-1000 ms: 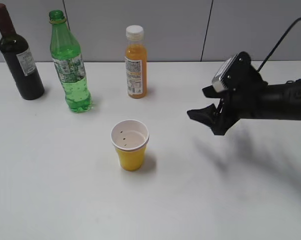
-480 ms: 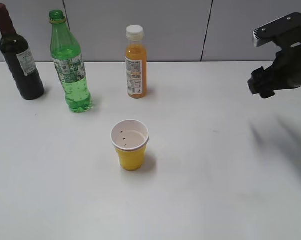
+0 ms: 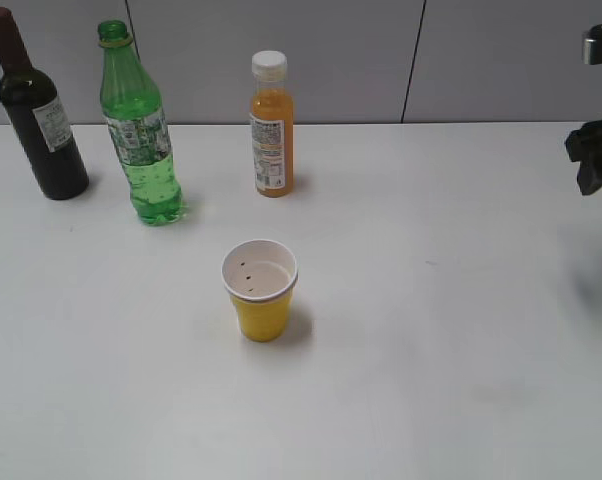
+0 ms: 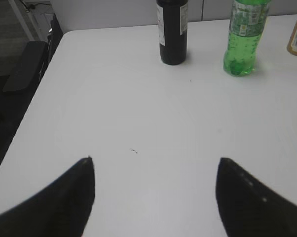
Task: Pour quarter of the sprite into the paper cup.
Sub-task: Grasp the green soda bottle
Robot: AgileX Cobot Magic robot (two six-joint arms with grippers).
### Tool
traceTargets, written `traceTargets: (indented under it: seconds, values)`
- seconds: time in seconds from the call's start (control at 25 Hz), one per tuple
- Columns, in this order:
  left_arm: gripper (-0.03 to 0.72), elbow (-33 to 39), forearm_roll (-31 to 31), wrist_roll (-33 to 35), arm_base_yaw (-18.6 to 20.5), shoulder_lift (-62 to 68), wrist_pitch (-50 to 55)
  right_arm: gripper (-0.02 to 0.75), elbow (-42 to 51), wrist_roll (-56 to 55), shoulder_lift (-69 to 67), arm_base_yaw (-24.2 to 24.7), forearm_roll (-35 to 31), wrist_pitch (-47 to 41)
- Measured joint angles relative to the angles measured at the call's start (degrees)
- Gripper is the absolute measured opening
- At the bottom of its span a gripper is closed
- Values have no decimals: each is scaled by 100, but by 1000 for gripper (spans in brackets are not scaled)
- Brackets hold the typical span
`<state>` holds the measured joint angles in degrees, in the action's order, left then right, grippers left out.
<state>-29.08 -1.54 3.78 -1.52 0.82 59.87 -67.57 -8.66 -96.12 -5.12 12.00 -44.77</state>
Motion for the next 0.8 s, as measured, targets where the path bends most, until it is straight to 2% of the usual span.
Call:
traceTargets:
  seconds: [0.16, 0.4, 0.6, 0.8]
  values:
    - [582, 0, 0, 0, 0, 0, 0, 540, -27, 524, 202, 57, -488, -602]
    - [582, 0, 0, 0, 0, 0, 0, 540, 79, 1000, 984, 71, -1136, -1037]
    - [582, 0, 0, 0, 0, 0, 0, 584, 1152, 1320, 2002, 71, -1532, -854]
    - [582, 0, 0, 0, 0, 0, 0, 600, 2380, 1358, 3219, 71, -1580, -622]
